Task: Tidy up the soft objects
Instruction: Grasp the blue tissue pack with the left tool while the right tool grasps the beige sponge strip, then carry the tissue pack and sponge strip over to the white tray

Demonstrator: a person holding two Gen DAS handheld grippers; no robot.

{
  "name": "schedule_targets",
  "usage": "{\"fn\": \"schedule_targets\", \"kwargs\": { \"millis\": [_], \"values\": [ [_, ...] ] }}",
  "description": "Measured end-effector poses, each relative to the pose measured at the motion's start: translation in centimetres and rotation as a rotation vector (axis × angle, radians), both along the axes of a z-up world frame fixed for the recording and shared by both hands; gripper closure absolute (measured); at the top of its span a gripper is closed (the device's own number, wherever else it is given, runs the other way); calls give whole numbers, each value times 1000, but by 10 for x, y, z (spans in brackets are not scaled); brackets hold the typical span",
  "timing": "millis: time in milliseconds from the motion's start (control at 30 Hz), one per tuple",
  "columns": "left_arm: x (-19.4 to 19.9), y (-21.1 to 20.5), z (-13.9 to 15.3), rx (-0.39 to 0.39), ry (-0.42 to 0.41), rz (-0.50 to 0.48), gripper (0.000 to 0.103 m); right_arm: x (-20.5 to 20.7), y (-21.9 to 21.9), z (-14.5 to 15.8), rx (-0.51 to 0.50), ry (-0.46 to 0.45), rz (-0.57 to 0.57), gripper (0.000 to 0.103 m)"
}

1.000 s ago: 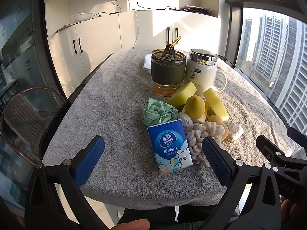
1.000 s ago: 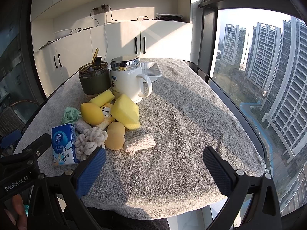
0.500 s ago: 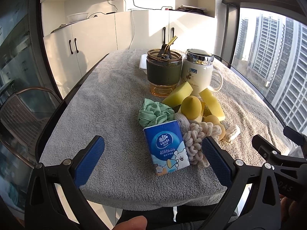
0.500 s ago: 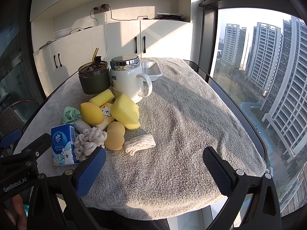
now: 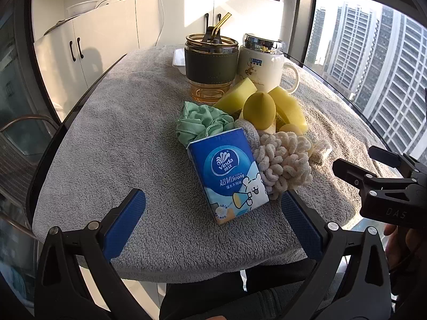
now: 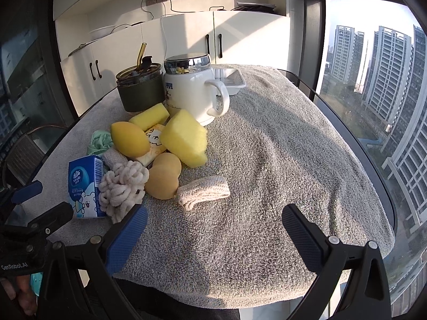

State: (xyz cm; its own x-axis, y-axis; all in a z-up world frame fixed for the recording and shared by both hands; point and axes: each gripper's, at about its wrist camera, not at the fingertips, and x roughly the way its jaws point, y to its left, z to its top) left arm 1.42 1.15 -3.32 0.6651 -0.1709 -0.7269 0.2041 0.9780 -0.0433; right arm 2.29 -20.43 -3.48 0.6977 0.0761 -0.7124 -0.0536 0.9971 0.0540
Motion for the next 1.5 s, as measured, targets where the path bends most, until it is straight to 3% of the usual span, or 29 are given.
{"fn": "schedule_targets", "kwargs": {
  "millis": [333, 433, 567, 667, 767, 900, 1000, 1233, 1400, 1500],
  "values": [
    [22, 1, -23, -16, 80, -11, 1, 39, 4, -21, 22, 74, 66, 5],
    [23, 1, -25, -26, 84, -16, 1, 46, 4, -29, 37, 100, 90, 11],
    [25, -3, -25, -29, 85, -28, 2, 47, 1, -30, 58, 97, 115, 12],
    [25, -5, -25, -38, 88, -43, 10, 47, -1, -29, 74, 84, 151, 17],
    [26, -6, -25, -57, 97, -51, 17, 45, -1, -27, 90, 76, 199, 35],
    [25, -8, -24, -69, 99, -61, 29, 41, -2, -26, 84, 63, 211, 45],
    [23, -11, -23, -68, 97, -78, 40, 38, -7, -25, 108, 52, 207, 47],
    [25, -1, -20, -113, 98, -54, 45, 33, -16, -22, 134, 31, 181, 47],
    [22, 0, -11, -112, 53, -47, 51, 34, -18, -21, 142, 24, 172, 47],
    [24, 1, -15, -106, 73, -42, 53, 34, -17, -22, 131, 19, 173, 47]
  ]
}}
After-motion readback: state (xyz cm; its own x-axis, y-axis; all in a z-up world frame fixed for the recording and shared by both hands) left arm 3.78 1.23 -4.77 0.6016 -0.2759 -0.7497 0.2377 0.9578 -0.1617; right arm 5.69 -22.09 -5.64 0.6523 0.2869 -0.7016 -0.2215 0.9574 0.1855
